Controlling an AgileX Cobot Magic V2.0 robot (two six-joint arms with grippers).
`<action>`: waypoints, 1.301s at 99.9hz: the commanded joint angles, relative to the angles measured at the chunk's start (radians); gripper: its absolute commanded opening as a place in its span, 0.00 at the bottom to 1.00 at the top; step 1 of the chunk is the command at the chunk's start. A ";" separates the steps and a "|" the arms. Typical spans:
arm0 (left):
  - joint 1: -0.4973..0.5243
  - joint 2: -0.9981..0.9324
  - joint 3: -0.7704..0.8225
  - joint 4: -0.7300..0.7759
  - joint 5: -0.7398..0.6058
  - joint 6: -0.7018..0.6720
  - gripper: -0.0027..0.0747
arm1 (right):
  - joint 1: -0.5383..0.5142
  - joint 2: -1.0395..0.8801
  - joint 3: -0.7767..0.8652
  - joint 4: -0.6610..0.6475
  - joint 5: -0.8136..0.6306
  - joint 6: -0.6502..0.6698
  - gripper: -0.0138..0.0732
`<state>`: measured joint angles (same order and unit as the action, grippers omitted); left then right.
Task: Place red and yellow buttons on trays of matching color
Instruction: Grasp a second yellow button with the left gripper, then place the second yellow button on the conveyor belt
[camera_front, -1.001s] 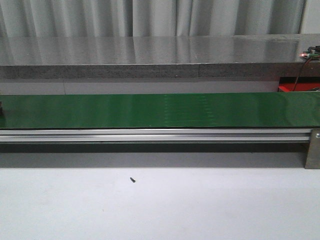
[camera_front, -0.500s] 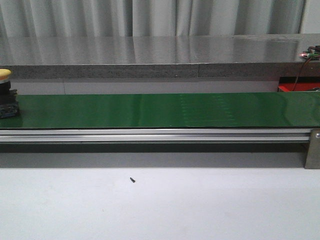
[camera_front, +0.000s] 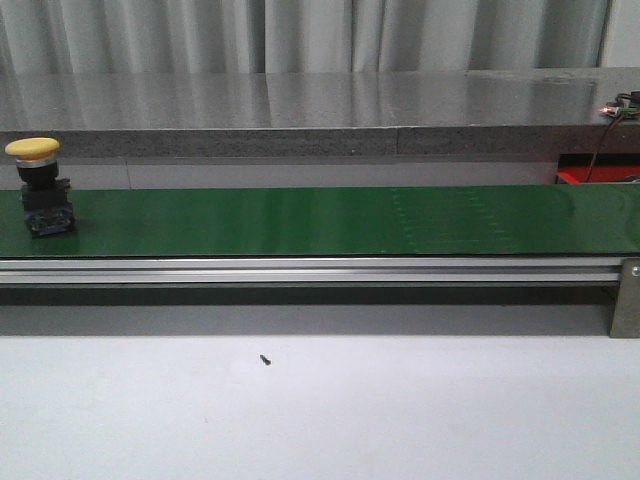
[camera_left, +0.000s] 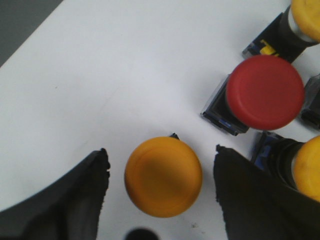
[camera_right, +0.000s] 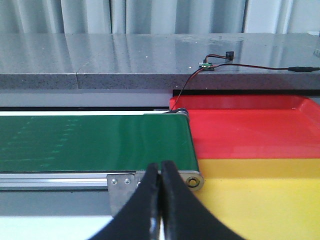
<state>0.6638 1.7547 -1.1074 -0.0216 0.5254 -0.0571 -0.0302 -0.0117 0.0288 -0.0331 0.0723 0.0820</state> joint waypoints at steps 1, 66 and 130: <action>0.002 -0.042 -0.023 0.004 -0.053 -0.013 0.51 | -0.001 -0.014 -0.018 0.000 -0.084 -0.002 0.09; 0.002 -0.117 -0.023 0.002 -0.038 -0.013 0.39 | -0.001 -0.014 -0.018 0.000 -0.084 -0.002 0.09; -0.208 -0.287 -0.192 -0.024 0.140 -0.007 0.39 | -0.001 -0.014 -0.018 0.000 -0.084 -0.002 0.09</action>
<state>0.5027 1.5073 -1.2430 -0.0323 0.6991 -0.0571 -0.0302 -0.0117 0.0288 -0.0331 0.0723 0.0820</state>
